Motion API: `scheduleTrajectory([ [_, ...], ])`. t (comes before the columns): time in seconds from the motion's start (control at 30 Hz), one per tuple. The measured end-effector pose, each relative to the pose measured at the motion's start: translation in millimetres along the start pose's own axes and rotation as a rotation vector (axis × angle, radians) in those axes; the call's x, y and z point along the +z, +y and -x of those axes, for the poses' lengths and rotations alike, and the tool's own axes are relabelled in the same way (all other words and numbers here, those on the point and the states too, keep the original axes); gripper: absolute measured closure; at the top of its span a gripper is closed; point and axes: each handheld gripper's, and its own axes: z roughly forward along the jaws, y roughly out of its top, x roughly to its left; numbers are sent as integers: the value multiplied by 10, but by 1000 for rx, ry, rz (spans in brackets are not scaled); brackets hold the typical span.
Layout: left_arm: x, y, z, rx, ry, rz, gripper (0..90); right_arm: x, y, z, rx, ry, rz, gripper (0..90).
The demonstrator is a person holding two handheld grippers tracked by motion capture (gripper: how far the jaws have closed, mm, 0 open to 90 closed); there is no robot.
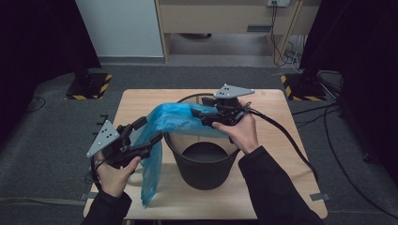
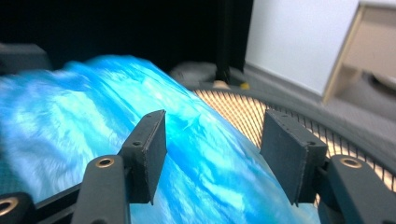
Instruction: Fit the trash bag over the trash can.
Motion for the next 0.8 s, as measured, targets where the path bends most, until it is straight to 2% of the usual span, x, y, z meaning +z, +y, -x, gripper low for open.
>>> scheduleTrajectory([
  [0.03,0,-32,19,22,23,-28,242,1,-3,19,9,-18,-9,391],
  [0.07,0,-32,19,22,23,-28,242,1,-3,19,9,-18,-9,391],
  [0.13,32,-109,17,40,32,-65,243,-36,9,36,24,-15,39,379],
  [0.27,55,-184,-13,44,45,-104,256,-73,13,33,6,-35,75,365],
  [0.33,73,-212,-48,52,49,-122,314,-102,27,22,9,-32,110,357],
  [0.43,78,-242,-75,79,42,-142,452,-121,33,16,9,-27,124,346],
  [0.5,60,-226,-79,81,52,-119,579,-142,34,9,4,-27,132,342],
  [0.63,13,-111,-59,85,53,-72,778,-211,51,6,-5,-23,163,342],
  [0.73,14,23,-4,98,33,-27,842,-270,73,14,-12,-25,197,343],
  [0.8,40,143,63,104,-1,5,853,-308,90,15,-10,-24,228,347],
])
